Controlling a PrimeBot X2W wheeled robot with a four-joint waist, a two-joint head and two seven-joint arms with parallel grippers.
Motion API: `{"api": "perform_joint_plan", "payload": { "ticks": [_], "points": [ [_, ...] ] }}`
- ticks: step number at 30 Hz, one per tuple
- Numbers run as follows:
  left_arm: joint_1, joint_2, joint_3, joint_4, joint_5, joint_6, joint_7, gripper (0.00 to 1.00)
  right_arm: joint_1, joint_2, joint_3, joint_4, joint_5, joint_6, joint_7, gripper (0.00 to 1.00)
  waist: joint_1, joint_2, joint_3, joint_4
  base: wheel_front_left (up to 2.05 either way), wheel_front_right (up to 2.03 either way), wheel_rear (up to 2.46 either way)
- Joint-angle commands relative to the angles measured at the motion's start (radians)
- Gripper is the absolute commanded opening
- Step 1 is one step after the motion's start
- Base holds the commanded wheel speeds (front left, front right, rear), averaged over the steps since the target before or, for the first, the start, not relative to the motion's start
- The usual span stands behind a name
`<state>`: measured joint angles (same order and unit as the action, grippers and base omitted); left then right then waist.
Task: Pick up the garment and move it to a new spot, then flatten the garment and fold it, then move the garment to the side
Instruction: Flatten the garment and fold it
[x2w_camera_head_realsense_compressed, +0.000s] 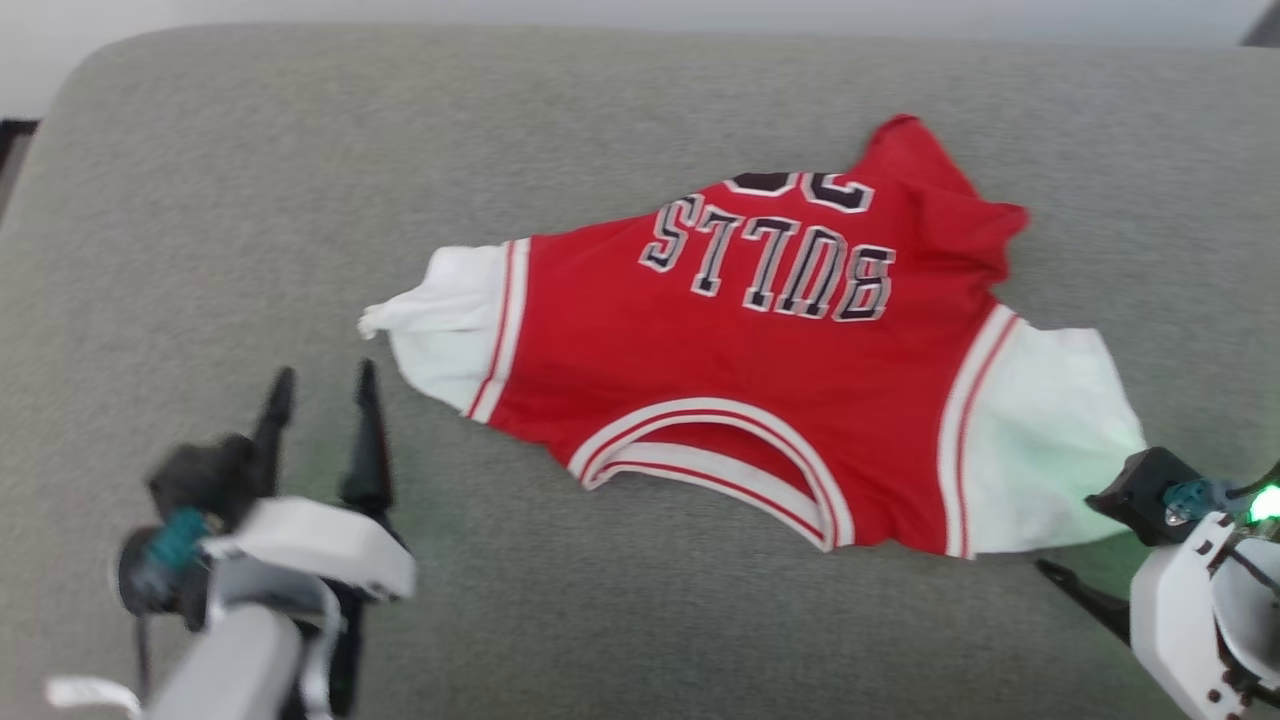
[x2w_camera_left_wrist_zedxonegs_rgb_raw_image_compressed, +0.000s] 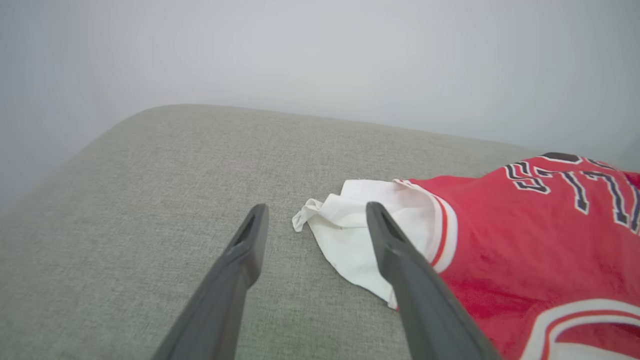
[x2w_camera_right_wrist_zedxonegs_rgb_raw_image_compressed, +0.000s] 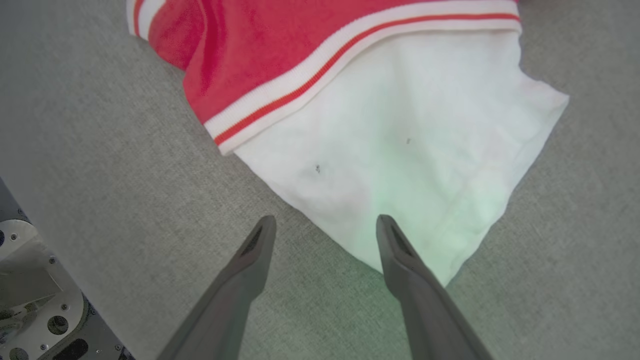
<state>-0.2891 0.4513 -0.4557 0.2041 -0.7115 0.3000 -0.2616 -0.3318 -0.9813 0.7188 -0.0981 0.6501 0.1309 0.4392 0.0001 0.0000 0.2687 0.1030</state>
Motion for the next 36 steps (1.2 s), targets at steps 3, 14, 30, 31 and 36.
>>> {"api": "perform_joint_plan", "payload": {
  "ticks": [3,14,30,31,36],
  "points": [
    [0.087,-0.101,0.082,-0.079,0.164,-0.033,-0.005,1.00,-0.032,-0.031,0.033,0.019,0.003,0.000,0.007,1.00,-0.0001,0.0000,0.016,0.055,0.00,0.00,0.00],
    [0.208,-0.252,0.265,-0.141,0.378,-0.166,-0.005,1.00,-0.045,-0.025,0.138,0.156,-0.060,-0.003,-0.003,1.00,-0.0001,0.0000,0.025,0.089,0.00,0.00,0.00],
    [-0.057,0.011,0.162,0.032,0.299,-0.429,0.377,1.00,-0.085,0.054,0.126,0.236,-0.094,-0.003,-0.002,0.00,-0.0001,0.0000,0.036,0.016,0.00,0.00,0.00],
    [-0.080,0.025,0.131,0.040,0.232,-0.429,0.458,1.00,-0.088,0.059,0.125,0.236,-0.095,-0.003,-0.002,0.00,-0.0001,0.0000,0.040,0.010,0.00,0.00,0.00],
    [-0.190,0.072,0.106,0.109,-0.088,-0.428,0.808,1.00,-0.106,0.080,0.128,0.236,-0.087,-0.003,0.012,0.00,-0.0001,0.0000,0.066,-0.017,0.00,0.00,0.00]
  ]
}}
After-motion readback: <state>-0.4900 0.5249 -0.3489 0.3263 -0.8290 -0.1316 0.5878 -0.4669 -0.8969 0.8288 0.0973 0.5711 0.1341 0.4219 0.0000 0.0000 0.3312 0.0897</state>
